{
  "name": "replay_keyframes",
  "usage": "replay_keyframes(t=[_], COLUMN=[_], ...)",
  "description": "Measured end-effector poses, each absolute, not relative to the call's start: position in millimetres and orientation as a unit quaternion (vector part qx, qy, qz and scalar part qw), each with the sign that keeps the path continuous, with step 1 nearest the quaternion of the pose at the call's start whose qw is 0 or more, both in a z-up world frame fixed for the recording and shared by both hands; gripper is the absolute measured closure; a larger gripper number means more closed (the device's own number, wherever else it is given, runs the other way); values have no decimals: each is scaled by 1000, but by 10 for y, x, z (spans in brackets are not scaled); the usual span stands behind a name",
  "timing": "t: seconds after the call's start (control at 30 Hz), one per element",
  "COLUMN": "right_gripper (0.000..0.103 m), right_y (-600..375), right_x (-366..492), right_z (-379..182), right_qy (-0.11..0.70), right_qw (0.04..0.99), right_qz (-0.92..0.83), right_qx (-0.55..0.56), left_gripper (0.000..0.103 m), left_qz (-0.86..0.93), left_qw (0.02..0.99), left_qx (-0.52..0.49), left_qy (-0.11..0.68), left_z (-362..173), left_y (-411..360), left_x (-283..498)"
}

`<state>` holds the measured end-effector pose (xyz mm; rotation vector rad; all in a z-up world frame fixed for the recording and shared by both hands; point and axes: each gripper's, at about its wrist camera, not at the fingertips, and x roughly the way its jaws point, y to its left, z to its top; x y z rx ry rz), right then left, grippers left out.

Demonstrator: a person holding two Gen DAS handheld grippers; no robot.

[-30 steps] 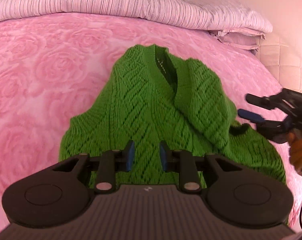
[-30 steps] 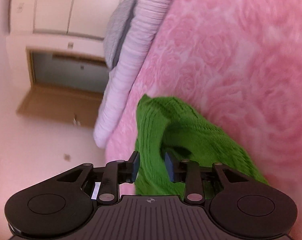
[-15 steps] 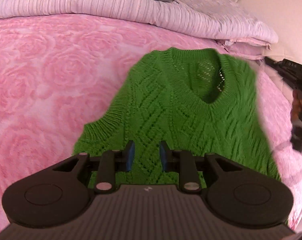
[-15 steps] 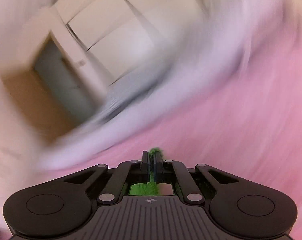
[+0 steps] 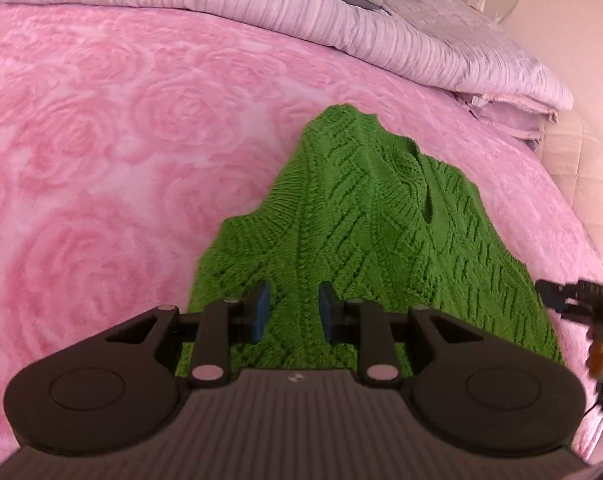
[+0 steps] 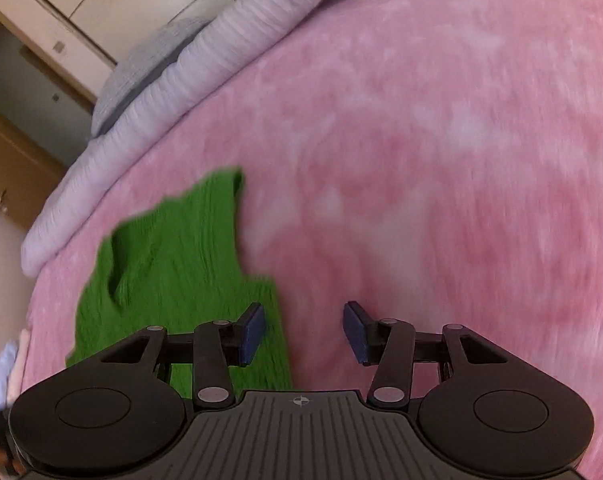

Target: Fold clothes

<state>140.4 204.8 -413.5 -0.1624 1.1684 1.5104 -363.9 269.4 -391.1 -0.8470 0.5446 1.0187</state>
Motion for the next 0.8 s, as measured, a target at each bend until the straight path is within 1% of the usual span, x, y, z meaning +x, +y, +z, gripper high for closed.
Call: replay_keyframes(t=[0.07,0.1,0.13,0.17,0.27,0.3,0.37,0.4,0.43,0.47,0.53,0.6,0.67,0.73,0.8], right_gripper=[55,58,96,98,99,98,96,97,96,94,91,88,86,86,85], right_y=[2055,2077,2098,2106,2016,1978,1941,1915,1871,1813,1755,1797,1860,1875,1848], right_x=[1374,1333,1273,1183,1028,1044,1122,1157,1199,1256,1322,1298,1269,1273,1310], right_z=[-4139,-4139,-4147,-4128,-3935,-3915,-3977,-4012,-4029,-4013,-3987,-3967,-3989,-4021,-4013], right_qy=[506,512,514,502,423,411,422,426,432,441,455,456,455,458,463], right_qw=[560,546,533,534,605,627,650,656,657,659,658,651,651,649,647], right_qz=[654,661,670,678,664,649,612,599,596,594,590,598,597,597,596], right_qx=[-53,-46,-47,-62,-115,-130,-157,-170,-165,-136,-107,-108,-115,-115,-105], left_gripper=[81,81,81,81,81,81,79,78,78,77,72,68,67,59,59], left_qz=[471,473,476,478,484,489,497,500,499,495,485,474,463,452,437], left_qw=[752,752,751,751,753,752,747,744,743,745,748,751,751,743,725], left_qx=[-392,-393,-392,-390,-381,-378,-378,-381,-386,-392,-405,-422,-441,-471,-517], left_qy=[242,239,237,235,232,231,228,226,222,216,202,184,165,149,128], left_z=[-3899,-3889,-3876,-3856,-3801,-3795,-3804,-3815,-3827,-3839,-3863,-3890,-3940,-4043,-4184], left_y=[2688,2686,2683,2678,2660,2665,2713,2752,2804,2861,2988,3154,3347,3559,3736], left_x=[-3683,-3695,-3706,-3721,-3794,-3824,-3884,-3909,-3921,-3923,-3922,-3902,-3873,-3835,-3810])
